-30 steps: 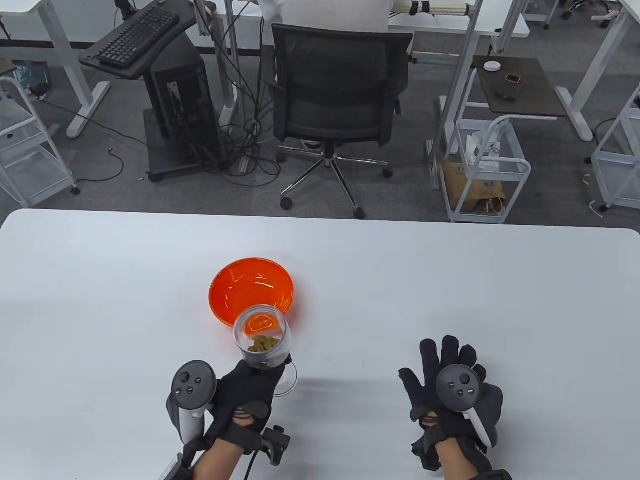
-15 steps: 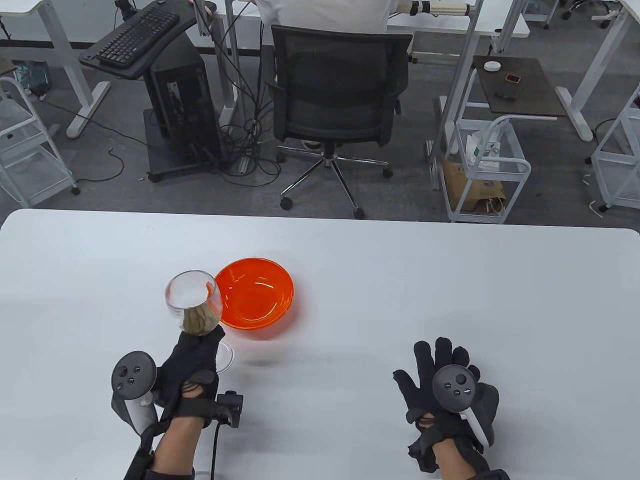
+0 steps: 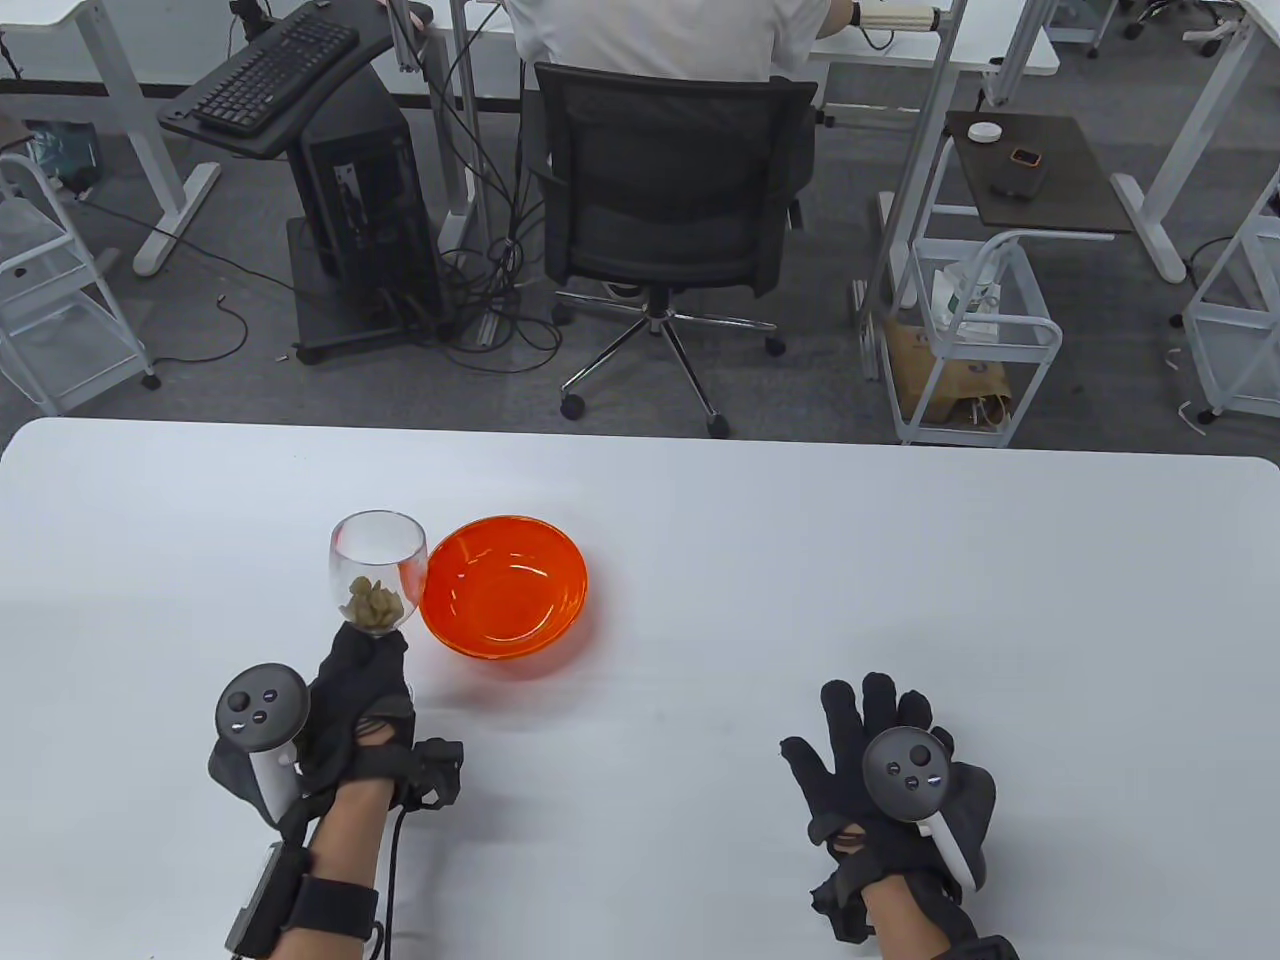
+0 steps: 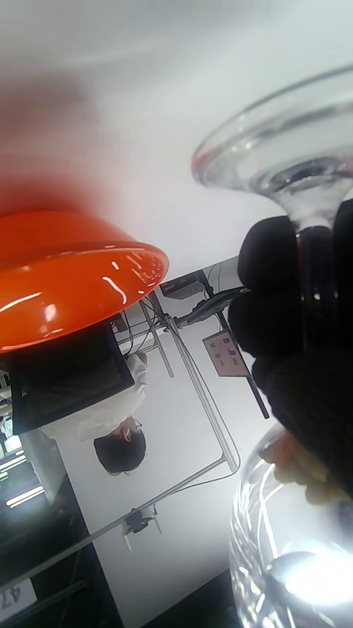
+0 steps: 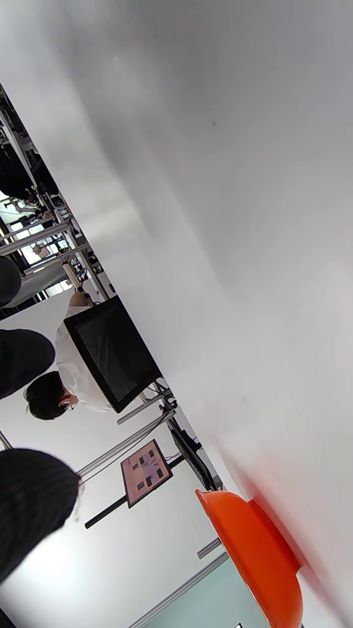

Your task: Pour raisins from wine glass into the bowl

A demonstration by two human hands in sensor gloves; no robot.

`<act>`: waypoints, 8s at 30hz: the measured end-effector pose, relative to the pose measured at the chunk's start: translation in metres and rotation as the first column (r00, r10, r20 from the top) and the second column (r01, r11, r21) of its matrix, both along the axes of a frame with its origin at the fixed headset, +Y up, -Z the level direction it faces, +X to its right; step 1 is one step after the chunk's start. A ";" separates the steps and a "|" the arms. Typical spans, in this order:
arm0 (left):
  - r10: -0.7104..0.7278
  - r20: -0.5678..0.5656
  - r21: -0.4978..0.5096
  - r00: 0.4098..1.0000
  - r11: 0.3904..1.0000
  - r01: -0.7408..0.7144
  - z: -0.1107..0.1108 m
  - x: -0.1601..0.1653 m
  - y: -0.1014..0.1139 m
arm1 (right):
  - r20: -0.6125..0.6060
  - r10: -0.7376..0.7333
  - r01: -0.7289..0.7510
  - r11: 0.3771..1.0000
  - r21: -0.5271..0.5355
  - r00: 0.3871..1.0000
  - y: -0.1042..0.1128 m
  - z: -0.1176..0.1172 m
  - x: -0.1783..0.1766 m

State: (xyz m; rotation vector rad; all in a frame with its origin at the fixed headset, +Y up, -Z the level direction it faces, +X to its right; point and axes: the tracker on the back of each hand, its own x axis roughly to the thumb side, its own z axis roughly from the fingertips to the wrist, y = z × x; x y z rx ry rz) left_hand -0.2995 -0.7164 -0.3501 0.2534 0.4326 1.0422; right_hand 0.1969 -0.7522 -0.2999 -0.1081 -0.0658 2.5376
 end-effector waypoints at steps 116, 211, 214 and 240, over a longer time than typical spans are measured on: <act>-0.841 -0.059 -0.029 0.539 0.541 0.841 -0.017 0.025 -0.001 | -0.072 0.180 -0.185 0.979 -0.082 0.981 -0.008 -0.002 -0.020; -0.478 0.129 0.150 0.869 0.875 0.459 -0.007 0.081 0.027 | -0.061 0.129 -0.132 0.990 -0.050 0.990 0.001 -0.002 -0.018; -0.268 0.277 0.128 0.923 0.962 0.241 -0.005 0.106 0.028 | -0.065 0.115 -0.118 0.992 -0.048 0.991 0.002 -0.002 -0.018; -0.130 0.316 -0.236 0.940 0.949 0.211 -0.105 0.255 -0.043 | -0.091 0.000 -0.002 1.000 -0.021 0.996 0.016 0.004 -0.017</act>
